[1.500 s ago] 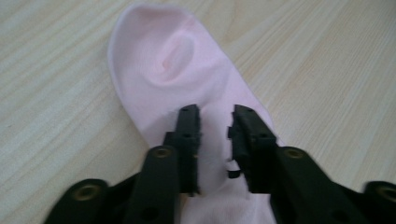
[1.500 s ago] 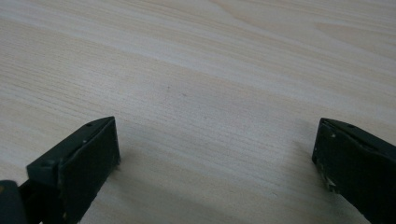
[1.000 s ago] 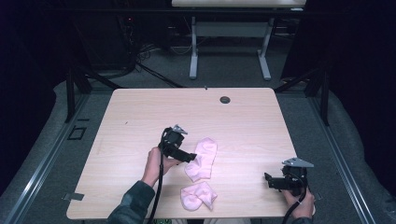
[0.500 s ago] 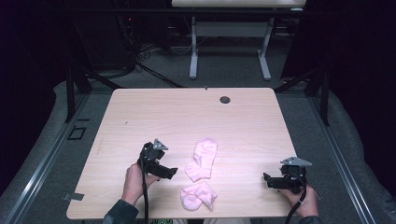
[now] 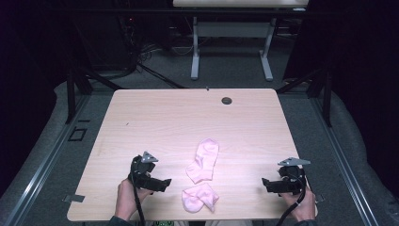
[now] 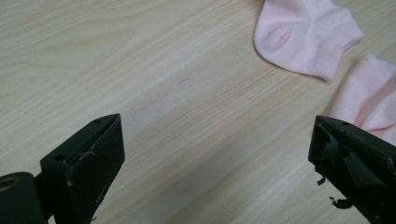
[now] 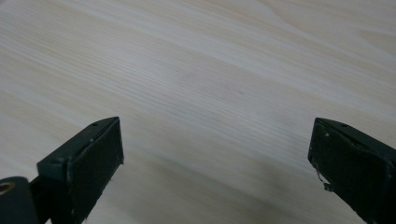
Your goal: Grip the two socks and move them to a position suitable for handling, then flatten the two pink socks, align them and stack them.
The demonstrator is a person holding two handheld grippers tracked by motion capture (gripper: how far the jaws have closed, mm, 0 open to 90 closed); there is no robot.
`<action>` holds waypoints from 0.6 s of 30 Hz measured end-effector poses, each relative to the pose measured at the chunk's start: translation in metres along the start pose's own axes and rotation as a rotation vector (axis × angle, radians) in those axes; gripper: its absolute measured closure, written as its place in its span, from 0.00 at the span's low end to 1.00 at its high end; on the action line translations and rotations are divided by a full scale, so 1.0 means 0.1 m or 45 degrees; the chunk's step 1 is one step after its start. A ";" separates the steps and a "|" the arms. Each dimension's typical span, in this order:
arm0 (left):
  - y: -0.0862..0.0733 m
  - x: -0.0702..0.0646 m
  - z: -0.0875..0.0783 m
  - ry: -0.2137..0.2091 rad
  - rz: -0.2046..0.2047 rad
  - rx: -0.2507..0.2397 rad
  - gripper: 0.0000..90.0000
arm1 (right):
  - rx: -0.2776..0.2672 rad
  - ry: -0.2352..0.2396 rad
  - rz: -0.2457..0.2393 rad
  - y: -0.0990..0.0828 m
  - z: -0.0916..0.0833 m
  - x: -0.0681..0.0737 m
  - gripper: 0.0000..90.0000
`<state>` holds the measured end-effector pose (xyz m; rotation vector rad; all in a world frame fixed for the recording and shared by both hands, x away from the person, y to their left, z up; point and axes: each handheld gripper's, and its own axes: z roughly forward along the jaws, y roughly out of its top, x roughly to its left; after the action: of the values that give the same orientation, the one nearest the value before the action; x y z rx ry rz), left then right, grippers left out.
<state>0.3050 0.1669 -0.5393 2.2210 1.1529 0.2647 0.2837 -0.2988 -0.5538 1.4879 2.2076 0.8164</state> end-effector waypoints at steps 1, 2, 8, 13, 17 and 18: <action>-0.01 -0.02 0.00 -0.004 0.005 0.006 0.04 | -0.008 0.019 -0.004 0.02 -0.03 0.07 0.03; -0.01 -0.04 -0.01 -0.011 0.010 0.007 0.04 | -0.011 0.031 -0.024 0.04 -0.06 0.14 0.03; -0.08 -0.17 -0.01 -0.059 -0.006 0.011 0.06 | -0.014 0.239 -0.055 0.18 -0.19 0.53 0.05; -0.13 -0.30 0.00 -0.118 -0.022 0.015 0.12 | -0.013 0.287 -0.148 0.28 -0.21 0.86 0.15; -0.17 -0.43 0.02 -0.147 -0.030 0.022 0.17 | 0.019 0.328 -0.201 0.32 -0.17 1.08 0.25; -0.18 -0.47 0.03 -0.153 -0.030 0.020 0.19 | 0.026 0.343 -0.211 0.34 -0.15 1.14 0.28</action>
<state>0.2665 0.1363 -0.5475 2.2034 1.1191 0.1104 0.2550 -0.1878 -0.5175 1.2439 2.5000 0.9904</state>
